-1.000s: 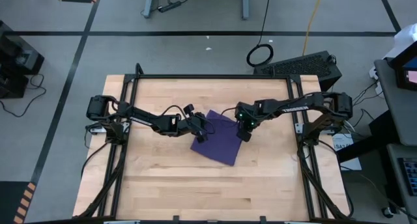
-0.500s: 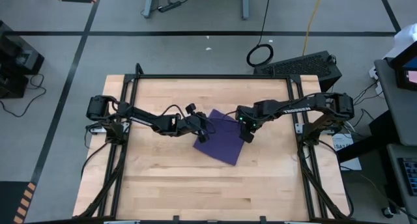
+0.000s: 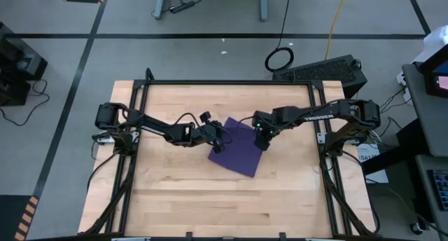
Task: Roll towel
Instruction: Roll the purple towel
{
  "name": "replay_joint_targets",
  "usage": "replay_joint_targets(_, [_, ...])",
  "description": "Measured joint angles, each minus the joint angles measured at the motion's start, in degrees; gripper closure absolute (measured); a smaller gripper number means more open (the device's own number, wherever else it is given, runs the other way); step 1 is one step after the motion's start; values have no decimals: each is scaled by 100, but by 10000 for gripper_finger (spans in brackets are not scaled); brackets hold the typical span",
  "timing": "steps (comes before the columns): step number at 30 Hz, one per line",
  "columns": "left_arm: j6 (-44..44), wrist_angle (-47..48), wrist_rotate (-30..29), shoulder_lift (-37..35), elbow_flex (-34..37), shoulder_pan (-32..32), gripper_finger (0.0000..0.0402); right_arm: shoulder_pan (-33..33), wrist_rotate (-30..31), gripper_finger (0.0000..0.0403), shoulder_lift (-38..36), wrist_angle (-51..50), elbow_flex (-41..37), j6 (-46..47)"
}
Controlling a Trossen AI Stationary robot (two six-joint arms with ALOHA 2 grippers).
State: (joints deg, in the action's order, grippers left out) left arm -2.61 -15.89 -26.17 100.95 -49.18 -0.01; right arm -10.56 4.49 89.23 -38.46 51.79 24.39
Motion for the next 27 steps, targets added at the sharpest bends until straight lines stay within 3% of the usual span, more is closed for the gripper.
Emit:
replay_joint_targets(6, [-2, 16, 0, 24, -1, 2, 386, -103, -31, 282, 175, 67, -9, -4])
replay_joint_targets(11, [0, 10, 0, 24, -1, 2, 386, -110, -33, 269, 443, 238, -9, -91])
replay_joint_targets(20, [0, 32, 0, 24, -1, 0, 386, -190, -166, 293, 721, 385, -7, -231])
replay_joint_targets(27, [0, 36, 0, 24, -1, 1, 386, -186, -162, 348, 715, 413, -7, -266])
